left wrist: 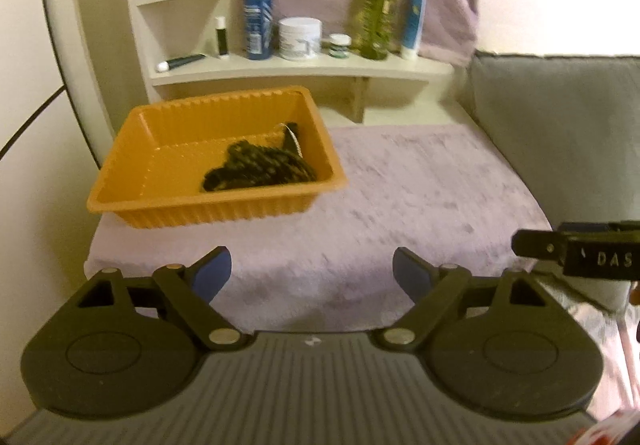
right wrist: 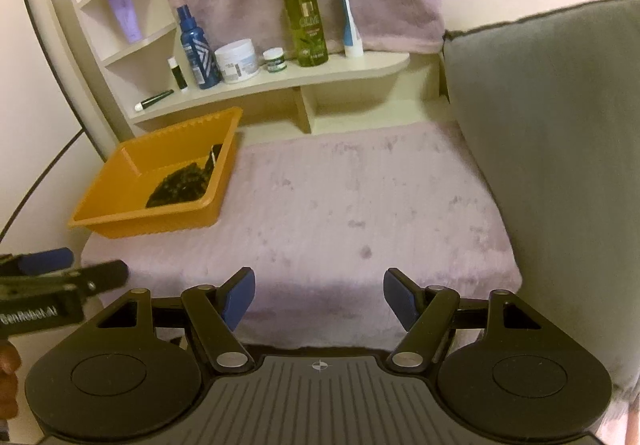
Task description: Organize jewelry
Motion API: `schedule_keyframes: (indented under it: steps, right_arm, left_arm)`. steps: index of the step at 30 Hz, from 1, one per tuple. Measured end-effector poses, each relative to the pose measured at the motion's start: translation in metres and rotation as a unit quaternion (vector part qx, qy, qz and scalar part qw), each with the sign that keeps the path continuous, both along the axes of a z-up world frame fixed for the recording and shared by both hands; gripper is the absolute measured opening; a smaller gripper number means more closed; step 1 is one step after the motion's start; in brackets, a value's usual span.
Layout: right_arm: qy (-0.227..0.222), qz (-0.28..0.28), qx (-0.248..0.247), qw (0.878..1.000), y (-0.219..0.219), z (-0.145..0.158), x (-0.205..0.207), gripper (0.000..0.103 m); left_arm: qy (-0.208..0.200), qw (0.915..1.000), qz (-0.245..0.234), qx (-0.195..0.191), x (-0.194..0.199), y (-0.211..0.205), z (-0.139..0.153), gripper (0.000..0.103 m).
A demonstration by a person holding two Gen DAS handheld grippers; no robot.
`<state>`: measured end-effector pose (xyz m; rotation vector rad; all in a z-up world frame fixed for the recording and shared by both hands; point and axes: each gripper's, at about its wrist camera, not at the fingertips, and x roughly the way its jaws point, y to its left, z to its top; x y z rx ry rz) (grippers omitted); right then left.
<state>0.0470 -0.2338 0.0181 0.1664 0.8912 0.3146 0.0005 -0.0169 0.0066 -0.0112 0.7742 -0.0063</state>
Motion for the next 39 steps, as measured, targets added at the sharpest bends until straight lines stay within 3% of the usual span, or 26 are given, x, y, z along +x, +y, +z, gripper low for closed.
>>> schedule_keyframes:
  steps: [10, 39]
  right_arm:
    - [0.008, 0.015, -0.003, 1.000, 0.005, 0.000, -0.020, 0.071]
    - [0.004, 0.018, -0.005, 1.000, 0.011, 0.000, -0.021, 0.071]
  left_arm:
    - [-0.001, 0.9999, -0.011, -0.005, -0.012, -0.005, 0.002, 0.087]
    - [0.000, 0.9997, -0.024, -0.005, -0.012, -0.008, 0.001, 0.087]
